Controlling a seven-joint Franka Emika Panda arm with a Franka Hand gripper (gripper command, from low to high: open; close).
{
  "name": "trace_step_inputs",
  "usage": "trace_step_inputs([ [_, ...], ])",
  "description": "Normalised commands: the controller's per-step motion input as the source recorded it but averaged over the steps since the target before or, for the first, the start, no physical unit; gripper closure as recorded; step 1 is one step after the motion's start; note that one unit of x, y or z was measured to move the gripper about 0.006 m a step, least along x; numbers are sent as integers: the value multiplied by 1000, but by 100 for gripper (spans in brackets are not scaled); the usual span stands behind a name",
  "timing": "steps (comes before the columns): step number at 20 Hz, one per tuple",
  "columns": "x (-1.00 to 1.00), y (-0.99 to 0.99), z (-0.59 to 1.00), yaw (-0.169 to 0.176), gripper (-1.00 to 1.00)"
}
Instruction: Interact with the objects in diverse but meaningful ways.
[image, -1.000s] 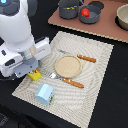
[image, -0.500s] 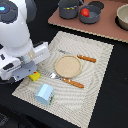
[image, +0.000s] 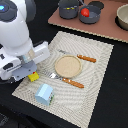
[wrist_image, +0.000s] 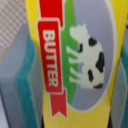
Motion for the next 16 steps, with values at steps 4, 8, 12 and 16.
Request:
trace_step_inputs([
  [4, -248, 696, 1000, 81, 100],
  [8, 358, 758, 736, 56, 100],
  [12, 576, 646, 407, 13, 100],
  [16, 636, 609, 247, 0, 100],
])
